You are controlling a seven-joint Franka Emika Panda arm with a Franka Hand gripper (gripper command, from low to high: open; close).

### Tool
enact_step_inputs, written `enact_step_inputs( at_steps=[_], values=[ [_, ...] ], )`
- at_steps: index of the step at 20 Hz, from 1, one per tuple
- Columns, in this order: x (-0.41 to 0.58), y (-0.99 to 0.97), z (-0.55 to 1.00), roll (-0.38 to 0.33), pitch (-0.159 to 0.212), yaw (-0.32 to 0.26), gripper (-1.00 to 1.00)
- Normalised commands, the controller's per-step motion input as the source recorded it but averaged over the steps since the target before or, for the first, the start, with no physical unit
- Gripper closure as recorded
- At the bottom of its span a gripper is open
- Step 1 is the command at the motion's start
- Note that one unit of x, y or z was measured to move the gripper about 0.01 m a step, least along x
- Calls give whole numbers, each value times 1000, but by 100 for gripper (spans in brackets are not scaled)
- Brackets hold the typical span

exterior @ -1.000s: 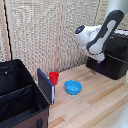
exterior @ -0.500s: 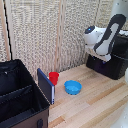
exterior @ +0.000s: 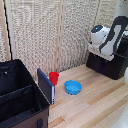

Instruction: Please move the gripper into proximity with the fryer handle. Once close enough, gingerly grasp the handle and gently tug the fryer basket open in your direction.

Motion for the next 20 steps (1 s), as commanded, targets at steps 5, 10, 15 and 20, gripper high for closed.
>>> enact_step_inputs(
  at_steps=[5,10,15,20],
  values=[
    [13,6,-51,9,50,-14,100],
    [4,27,134,88,42,-105,100],
    [-51,355,323,194,15,-144,100],
    [-122,410,348,252,5,-104,100]
  ],
)
